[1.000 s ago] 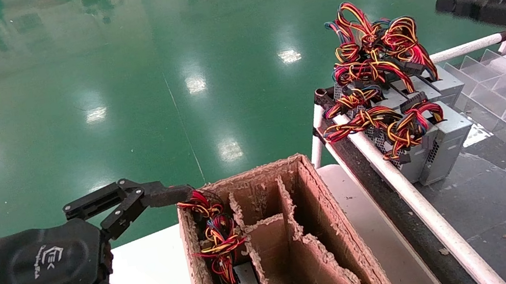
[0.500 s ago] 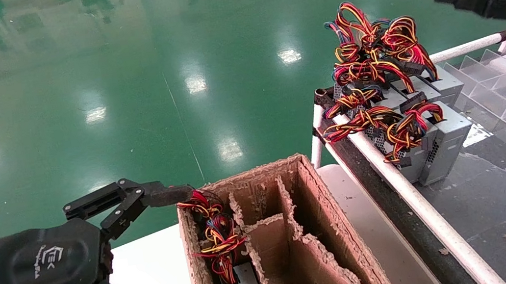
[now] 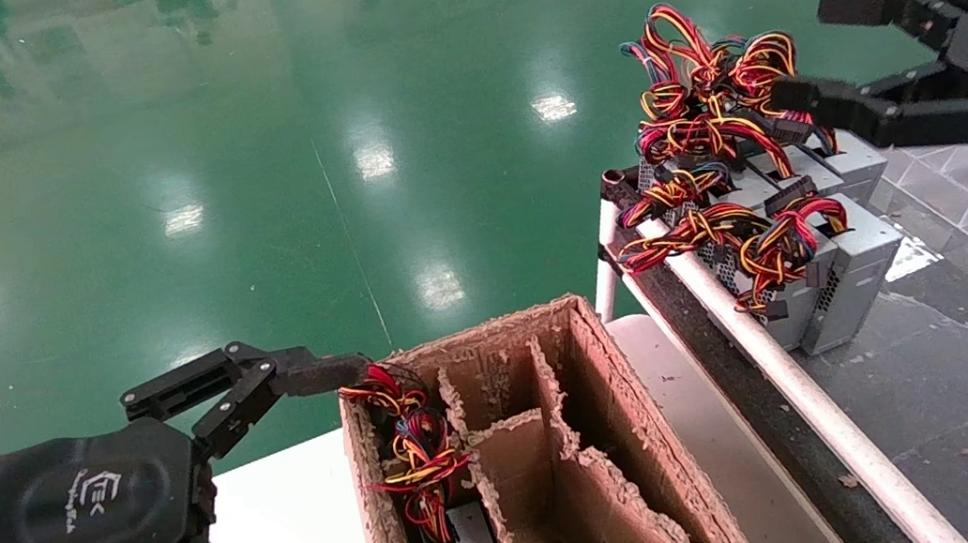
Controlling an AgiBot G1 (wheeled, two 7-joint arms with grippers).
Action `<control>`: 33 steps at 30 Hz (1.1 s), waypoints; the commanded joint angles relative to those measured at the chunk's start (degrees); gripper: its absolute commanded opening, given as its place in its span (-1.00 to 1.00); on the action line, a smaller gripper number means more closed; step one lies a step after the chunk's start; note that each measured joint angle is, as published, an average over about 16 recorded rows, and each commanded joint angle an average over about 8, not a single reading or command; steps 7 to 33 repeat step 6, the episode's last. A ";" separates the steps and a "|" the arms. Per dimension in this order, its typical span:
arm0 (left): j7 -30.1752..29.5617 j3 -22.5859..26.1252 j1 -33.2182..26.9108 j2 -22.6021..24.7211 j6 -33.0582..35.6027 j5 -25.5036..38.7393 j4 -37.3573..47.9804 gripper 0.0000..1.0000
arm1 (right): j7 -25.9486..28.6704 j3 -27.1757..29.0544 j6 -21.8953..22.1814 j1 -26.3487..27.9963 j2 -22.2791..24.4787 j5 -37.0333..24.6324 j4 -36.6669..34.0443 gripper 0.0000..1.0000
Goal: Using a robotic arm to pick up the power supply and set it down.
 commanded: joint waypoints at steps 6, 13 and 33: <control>0.01 0.02 0.00 -0.01 -0.01 -0.01 0.00 1.00 | 1.38 0.89 0.12 -4.92 0.69 2.38 7.29 1.00; 0.01 0.02 0.00 -0.01 -0.01 -0.01 0.00 1.00 | 1.38 0.89 0.12 -4.92 0.69 2.38 7.29 1.00; 0.01 0.02 0.00 -0.01 -0.01 -0.01 0.00 1.00 | 1.38 0.89 0.12 -4.92 0.69 2.38 7.29 1.00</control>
